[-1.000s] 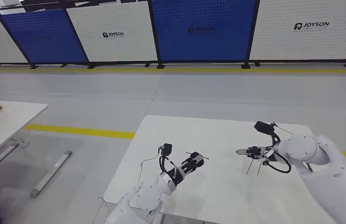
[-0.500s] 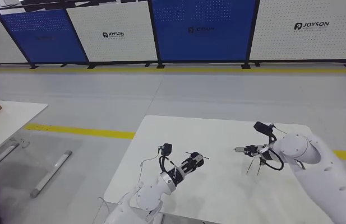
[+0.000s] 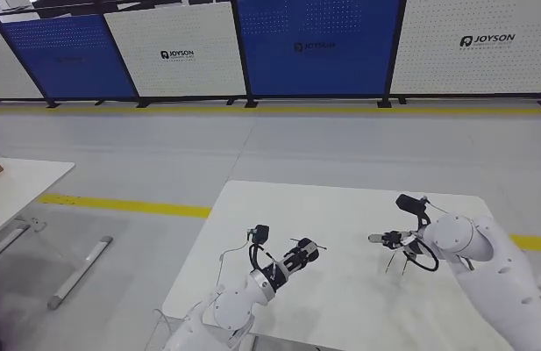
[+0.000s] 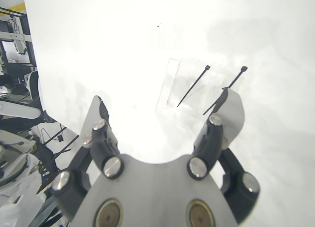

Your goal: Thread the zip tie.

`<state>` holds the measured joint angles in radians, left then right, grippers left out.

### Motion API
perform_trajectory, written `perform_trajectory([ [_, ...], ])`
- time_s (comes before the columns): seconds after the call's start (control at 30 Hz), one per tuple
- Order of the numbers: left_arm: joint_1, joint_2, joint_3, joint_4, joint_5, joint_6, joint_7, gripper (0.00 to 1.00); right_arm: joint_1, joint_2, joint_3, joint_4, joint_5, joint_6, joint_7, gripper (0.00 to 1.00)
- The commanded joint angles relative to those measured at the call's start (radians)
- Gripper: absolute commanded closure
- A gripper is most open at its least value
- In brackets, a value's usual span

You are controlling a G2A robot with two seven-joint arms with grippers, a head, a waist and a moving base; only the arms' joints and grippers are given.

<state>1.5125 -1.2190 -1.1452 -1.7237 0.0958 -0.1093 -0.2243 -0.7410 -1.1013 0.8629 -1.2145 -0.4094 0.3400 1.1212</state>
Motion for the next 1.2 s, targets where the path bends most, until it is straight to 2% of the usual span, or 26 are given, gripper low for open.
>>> perform_trajectory([
  [0.0,0.0,0.0,0.0,0.0,0.0,0.0,0.0,1.0,0.003,-0.002,0.001,0.011,-0.014,0.0,0.012,0.36],
  [0.07,0.0,0.0,0.0,0.0,0.0,0.0,0.0,1.0,0.002,-0.004,0.004,0.013,-0.021,0.0,0.02,0.38],
  [0.13,0.0,0.0,0.0,0.0,0.0,0.0,0.0,1.0,0.001,-0.005,0.008,0.018,-0.034,0.0,0.032,0.47],
  [0.4,0.0,0.0,0.0,0.0,0.0,0.0,0.0,1.0,0.013,-0.024,0.01,0.067,-0.065,0.0,0.072,0.53],
  [0.5,0.0,0.0,0.0,0.0,0.0,0.0,0.0,1.0,0.018,-0.033,0.01,0.082,-0.079,0.0,0.082,0.6],
  [0.63,0.0,0.0,0.0,0.0,0.0,0.0,0.0,1.0,0.031,-0.046,0.007,0.113,-0.096,0.0,0.106,0.63],
  [0.8,0.0,0.0,0.0,0.0,0.0,0.0,0.0,1.0,0.056,-0.072,-0.009,0.168,-0.105,0.0,0.127,0.62],
  [1.17,0.0,0.0,0.0,0.0,0.0,0.0,0.0,1.0,0.113,-0.129,-0.037,0.305,-0.124,0.0,0.117,0.66],
])
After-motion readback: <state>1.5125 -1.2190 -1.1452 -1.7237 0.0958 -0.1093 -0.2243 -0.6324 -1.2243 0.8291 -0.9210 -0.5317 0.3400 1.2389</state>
